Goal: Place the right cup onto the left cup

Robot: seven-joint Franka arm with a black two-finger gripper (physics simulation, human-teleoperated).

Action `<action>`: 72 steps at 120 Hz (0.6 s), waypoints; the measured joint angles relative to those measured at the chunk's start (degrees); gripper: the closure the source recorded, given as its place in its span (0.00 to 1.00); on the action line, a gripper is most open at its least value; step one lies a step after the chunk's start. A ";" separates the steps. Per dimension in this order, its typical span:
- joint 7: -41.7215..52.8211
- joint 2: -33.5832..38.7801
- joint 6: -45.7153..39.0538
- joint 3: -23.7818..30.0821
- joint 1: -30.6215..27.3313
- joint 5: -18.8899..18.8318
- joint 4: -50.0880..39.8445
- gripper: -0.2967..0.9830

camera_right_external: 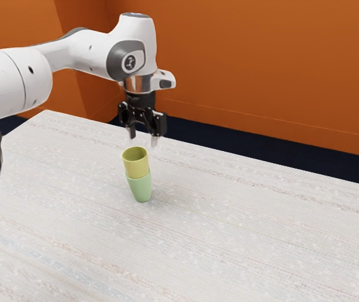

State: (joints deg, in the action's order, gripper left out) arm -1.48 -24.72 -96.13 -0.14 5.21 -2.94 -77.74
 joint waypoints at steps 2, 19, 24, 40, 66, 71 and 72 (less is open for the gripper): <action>-0.03 0.36 0.08 0.06 0.16 0.02 -0.16 0.34; -0.24 4.75 0.23 -0.67 2.58 0.39 -3.51 0.29; -0.28 6.38 0.20 -1.45 3.45 0.83 -5.13 0.28; -0.40 12.43 -0.68 -4.95 6.83 1.98 -11.66 0.26; -0.57 19.09 -0.63 -7.90 9.15 2.68 -17.29 0.24; -0.61 19.82 -0.30 -8.09 9.29 2.73 -17.46 0.24; -0.61 19.97 -0.23 -8.12 9.32 2.74 -17.49 0.24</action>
State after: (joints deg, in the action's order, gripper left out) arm -2.10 -4.74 -96.36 -8.26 14.53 -0.20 -95.22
